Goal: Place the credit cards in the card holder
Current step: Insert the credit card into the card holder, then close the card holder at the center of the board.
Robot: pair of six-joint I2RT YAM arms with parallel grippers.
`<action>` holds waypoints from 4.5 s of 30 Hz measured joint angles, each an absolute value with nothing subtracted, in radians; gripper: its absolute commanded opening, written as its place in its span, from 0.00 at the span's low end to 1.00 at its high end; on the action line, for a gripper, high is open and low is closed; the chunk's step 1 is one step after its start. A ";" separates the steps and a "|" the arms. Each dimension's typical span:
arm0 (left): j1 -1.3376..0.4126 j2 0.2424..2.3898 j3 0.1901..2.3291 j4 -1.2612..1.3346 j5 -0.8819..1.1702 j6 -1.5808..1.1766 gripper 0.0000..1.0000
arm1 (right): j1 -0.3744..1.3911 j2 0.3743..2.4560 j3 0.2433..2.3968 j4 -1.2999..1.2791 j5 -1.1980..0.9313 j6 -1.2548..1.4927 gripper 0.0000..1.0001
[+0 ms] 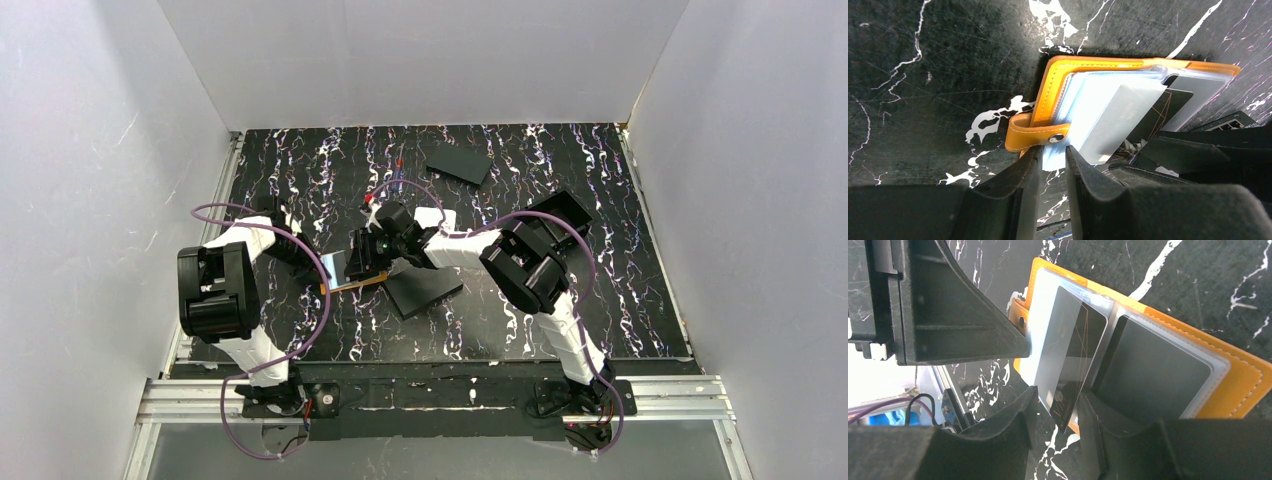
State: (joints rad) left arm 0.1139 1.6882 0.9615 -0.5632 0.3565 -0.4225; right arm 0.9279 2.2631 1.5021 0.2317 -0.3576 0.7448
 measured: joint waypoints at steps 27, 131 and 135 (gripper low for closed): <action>0.113 1.703 0.956 -0.564 0.379 -0.422 0.21 | 0.910 2.265 1.672 -0.112 -0.350 0.472 0.57; 0.035 1.774 1.011 -0.525 0.578 -0.344 0.45 | 0.664 2.043 1.400 -0.181 -0.380 0.319 0.62; 0.035 1.704 1.009 -0.530 0.564 -0.322 0.46 | 0.698 2.043 1.401 -0.168 -0.365 0.328 0.62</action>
State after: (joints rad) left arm 0.0353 1.7039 1.0092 -0.5301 0.5640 -0.3222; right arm 0.6975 2.0434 1.4006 -0.1684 -0.3653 0.3283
